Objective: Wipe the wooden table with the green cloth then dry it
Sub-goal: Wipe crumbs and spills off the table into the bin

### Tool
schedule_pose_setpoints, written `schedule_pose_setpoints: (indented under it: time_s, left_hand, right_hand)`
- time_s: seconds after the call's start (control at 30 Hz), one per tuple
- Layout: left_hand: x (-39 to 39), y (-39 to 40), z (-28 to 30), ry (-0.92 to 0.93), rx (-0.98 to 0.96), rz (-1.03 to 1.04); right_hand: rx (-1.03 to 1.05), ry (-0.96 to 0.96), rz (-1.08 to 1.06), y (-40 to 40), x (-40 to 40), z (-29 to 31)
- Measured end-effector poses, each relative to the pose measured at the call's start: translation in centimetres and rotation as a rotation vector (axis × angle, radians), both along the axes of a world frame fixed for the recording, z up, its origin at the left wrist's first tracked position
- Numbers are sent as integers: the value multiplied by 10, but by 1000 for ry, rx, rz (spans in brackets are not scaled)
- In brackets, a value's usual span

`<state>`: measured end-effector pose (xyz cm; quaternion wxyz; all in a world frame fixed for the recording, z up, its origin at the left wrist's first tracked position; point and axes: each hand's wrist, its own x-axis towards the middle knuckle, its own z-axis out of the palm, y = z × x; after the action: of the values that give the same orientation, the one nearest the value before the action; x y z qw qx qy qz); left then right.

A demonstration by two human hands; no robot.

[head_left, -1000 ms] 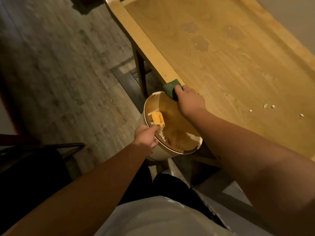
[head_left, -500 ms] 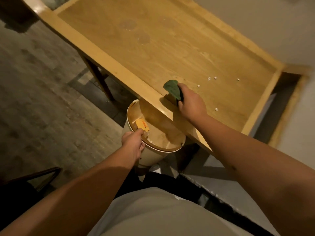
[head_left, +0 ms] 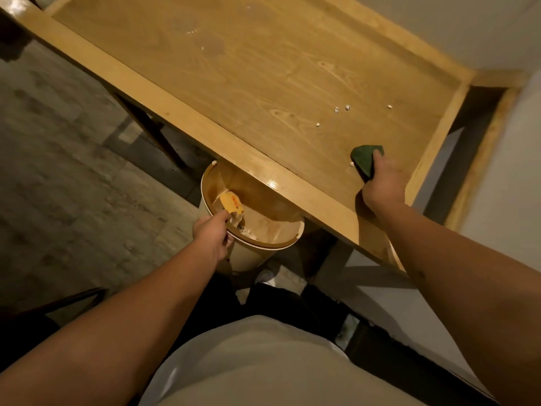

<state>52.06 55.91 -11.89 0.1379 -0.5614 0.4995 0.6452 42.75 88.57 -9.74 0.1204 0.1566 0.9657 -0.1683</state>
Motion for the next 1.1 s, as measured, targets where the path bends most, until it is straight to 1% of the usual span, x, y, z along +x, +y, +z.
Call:
schedule_pose_setpoints:
  time_s: [0.13,0.37,0.57,0.73,0.83,0.9,1.0,1.03,1.1]
  left_hand:
    - [0,-1,2,-1,0,-24]
    - [-1,-1,2,12,-9,-33]
    - [-5,-5,-3,22,5,-26]
    - [-8,-13,-5,44,25,-18]
    - [-12,-21,-6,76,65,-19]
    - [-14,-26,-6,78,73,-17]
    - [-16,-33,-5,70,99,-28]
    - [-16,-36,-5,72,109,-30]
    - [-18,-40,-5,68,131,-30]
  right_hand:
    - [-28,16,70,-20,0,-6]
    - [4,-42,273,-72,11,-7]
    - [-31,2,474,-131,31,-7]
    - [-12,0,555,-176,48,-9]
    - [-94,-49,633,-200,55,-10]
    - [-229,-80,603,-213,62,-11]
    - [-428,-27,361,-221,66,-10]
    - [-469,-27,276,-221,63,-7]
    - [-518,-19,172,-216,52,2]
